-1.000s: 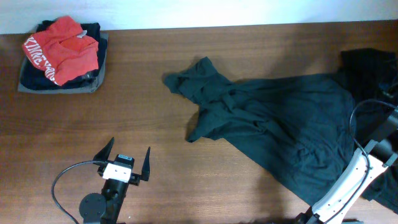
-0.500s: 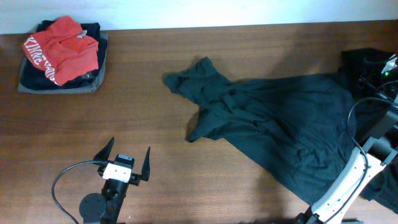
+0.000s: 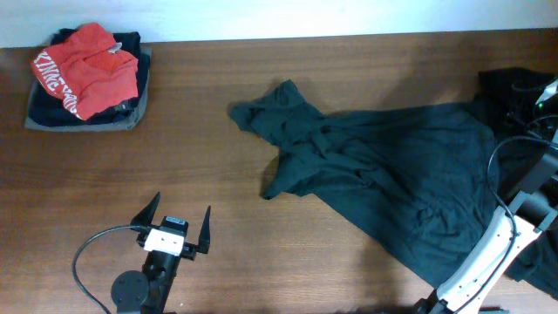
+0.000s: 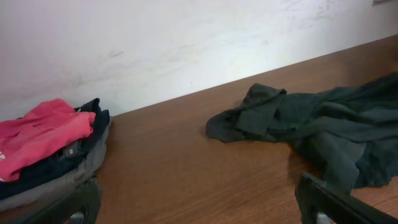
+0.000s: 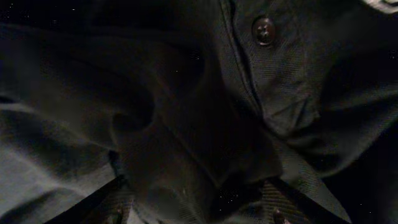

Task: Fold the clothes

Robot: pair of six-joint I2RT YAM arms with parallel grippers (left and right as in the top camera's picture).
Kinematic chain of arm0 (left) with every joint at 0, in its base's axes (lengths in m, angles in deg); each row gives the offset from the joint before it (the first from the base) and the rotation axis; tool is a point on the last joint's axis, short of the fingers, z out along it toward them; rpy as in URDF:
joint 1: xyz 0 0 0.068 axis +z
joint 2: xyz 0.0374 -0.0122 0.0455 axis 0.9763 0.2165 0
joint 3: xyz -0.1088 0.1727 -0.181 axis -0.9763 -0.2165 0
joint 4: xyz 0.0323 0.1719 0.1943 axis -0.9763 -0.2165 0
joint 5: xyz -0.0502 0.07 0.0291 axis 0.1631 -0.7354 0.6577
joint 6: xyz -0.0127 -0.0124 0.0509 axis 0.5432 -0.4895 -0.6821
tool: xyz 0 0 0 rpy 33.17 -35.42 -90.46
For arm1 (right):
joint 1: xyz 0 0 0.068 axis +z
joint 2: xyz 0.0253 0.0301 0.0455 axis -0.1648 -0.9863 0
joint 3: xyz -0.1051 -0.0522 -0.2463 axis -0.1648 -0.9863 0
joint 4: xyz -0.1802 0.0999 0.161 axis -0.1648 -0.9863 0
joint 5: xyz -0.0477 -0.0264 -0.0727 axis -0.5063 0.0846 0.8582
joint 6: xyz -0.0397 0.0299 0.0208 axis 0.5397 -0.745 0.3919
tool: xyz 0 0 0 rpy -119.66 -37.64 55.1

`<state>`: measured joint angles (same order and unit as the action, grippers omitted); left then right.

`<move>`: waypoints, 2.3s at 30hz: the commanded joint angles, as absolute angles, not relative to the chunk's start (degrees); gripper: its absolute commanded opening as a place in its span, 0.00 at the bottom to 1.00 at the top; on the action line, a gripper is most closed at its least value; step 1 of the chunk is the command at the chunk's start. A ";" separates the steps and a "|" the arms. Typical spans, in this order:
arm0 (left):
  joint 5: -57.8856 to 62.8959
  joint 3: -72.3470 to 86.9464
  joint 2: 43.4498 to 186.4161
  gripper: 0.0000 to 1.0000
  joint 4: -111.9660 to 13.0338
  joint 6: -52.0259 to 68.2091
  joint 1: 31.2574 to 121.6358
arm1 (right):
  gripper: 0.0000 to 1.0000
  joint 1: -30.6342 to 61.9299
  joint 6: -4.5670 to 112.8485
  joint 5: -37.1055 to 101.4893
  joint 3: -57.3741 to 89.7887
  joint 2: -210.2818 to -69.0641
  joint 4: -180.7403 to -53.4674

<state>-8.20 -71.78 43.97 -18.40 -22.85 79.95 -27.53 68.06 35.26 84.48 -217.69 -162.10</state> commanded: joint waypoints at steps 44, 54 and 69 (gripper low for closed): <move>-8.40 -72.04 43.65 0.99 -18.53 -23.76 80.28 | 0.79 -32.38 58.08 39.42 99.30 -213.54 -181.68; -8.40 -72.04 43.65 0.99 -18.53 -23.76 80.28 | 0.80 -29.41 59.80 34.74 84.96 -197.47 -181.68; -8.40 -72.06 43.65 0.99 -18.53 -23.76 80.28 | 0.86 -26.59 57.62 41.21 41.05 -179.31 -167.43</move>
<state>-8.20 -71.78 43.97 -18.40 -22.85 79.95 -26.07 59.01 39.72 46.60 -179.00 -168.76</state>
